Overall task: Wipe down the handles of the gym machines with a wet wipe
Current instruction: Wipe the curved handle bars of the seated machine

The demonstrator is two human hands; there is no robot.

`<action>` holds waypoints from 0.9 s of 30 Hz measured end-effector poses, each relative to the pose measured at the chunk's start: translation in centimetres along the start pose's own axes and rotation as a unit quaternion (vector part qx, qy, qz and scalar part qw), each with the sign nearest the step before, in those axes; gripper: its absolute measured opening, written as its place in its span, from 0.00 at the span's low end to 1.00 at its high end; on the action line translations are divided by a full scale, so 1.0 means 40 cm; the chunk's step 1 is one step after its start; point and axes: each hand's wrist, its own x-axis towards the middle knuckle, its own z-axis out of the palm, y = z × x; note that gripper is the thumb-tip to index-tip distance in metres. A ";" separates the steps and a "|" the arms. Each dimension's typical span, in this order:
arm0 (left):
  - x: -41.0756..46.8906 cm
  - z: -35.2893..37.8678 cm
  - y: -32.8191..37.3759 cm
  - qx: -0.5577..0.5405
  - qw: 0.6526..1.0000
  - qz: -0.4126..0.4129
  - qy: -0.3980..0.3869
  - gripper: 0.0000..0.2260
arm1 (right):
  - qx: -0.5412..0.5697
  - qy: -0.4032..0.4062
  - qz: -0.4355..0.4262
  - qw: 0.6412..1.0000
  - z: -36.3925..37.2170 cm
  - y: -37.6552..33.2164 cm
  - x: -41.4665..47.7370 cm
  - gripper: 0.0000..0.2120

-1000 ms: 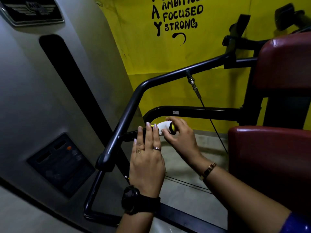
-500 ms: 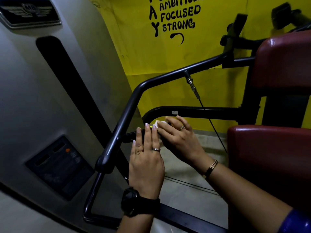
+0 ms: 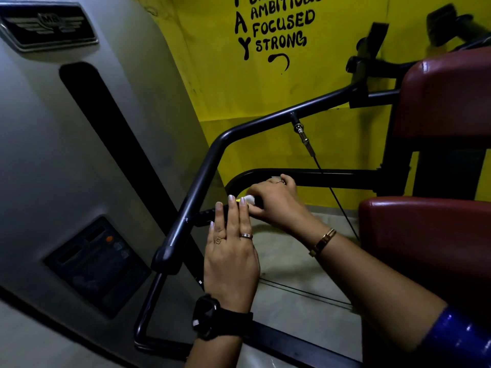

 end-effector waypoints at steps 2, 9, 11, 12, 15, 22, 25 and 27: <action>0.001 0.000 -0.001 0.001 1.000 0.004 0.000 0.30 | 0.000 -0.010 -0.042 0.999 -0.009 -0.003 -0.013 0.11; -0.001 0.002 -0.001 0.008 1.000 0.005 -0.001 0.32 | -0.063 -0.028 -0.033 0.997 -0.021 -0.010 -0.002 0.14; -0.002 0.003 -0.002 0.003 1.000 0.004 0.001 0.32 | -0.055 -0.008 -0.005 0.998 -0.014 0.001 -0.001 0.15; -0.002 0.003 -0.001 -0.001 1.000 0.005 0.001 0.31 | -0.044 0.020 -0.001 0.999 -0.006 0.008 -0.005 0.15; -0.001 0.004 -0.001 -0.006 1.000 0.006 0.000 0.31 | 0.036 0.162 -0.027 0.986 0.023 0.029 -0.037 0.11; 0.001 0.000 0.000 -0.003 1.000 0.000 0.004 0.29 | 0.238 0.268 0.024 0.933 0.070 0.066 -0.125 0.14; -0.001 0.000 0.000 0.004 1.000 0.002 0.004 0.30 | 0.276 0.282 0.027 0.918 0.117 0.053 -0.154 0.18; 0.000 0.000 0.002 0.007 1.000 0.002 0.005 0.30 | 0.261 0.299 -0.007 0.918 0.133 0.047 -0.157 0.18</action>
